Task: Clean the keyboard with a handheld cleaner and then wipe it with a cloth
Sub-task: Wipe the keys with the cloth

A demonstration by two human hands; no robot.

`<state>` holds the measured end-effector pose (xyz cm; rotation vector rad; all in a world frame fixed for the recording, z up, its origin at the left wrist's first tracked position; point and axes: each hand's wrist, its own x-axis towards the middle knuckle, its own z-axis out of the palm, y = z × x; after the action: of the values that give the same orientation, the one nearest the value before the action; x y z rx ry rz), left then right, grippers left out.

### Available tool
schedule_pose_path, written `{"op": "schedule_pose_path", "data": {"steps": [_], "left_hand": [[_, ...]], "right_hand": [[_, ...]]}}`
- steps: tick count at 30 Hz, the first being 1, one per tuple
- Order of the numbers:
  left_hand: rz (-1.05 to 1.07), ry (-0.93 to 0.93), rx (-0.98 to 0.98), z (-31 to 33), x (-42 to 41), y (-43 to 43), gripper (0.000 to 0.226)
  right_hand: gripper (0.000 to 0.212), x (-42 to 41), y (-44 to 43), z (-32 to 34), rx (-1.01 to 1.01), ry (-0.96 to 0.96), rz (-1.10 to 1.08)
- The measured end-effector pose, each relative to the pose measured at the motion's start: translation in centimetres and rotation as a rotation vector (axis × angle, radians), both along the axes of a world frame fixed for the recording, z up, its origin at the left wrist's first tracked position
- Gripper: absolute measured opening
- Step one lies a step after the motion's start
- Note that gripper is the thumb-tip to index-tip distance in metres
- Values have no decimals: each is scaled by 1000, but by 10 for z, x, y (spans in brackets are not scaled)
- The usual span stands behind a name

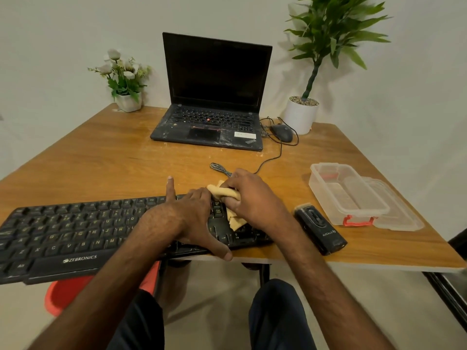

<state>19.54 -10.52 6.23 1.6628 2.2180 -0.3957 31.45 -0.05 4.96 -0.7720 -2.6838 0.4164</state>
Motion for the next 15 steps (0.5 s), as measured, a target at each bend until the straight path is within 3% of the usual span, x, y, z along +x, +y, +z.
{"op": "schedule_pose_path", "data": {"steps": [4,10,15], "left_hand": [[10,4,-14,2,0,-1,147],[-7,3,-4,-1,-1,1,143],[5,-22,-4,0,-3,-2,146]], "right_hand": [[24,-1,22,6,5,-88,-307],[32,-9,-7,-1,39,7,-79],[28,-6,23,-1,-134,93,-280]]}}
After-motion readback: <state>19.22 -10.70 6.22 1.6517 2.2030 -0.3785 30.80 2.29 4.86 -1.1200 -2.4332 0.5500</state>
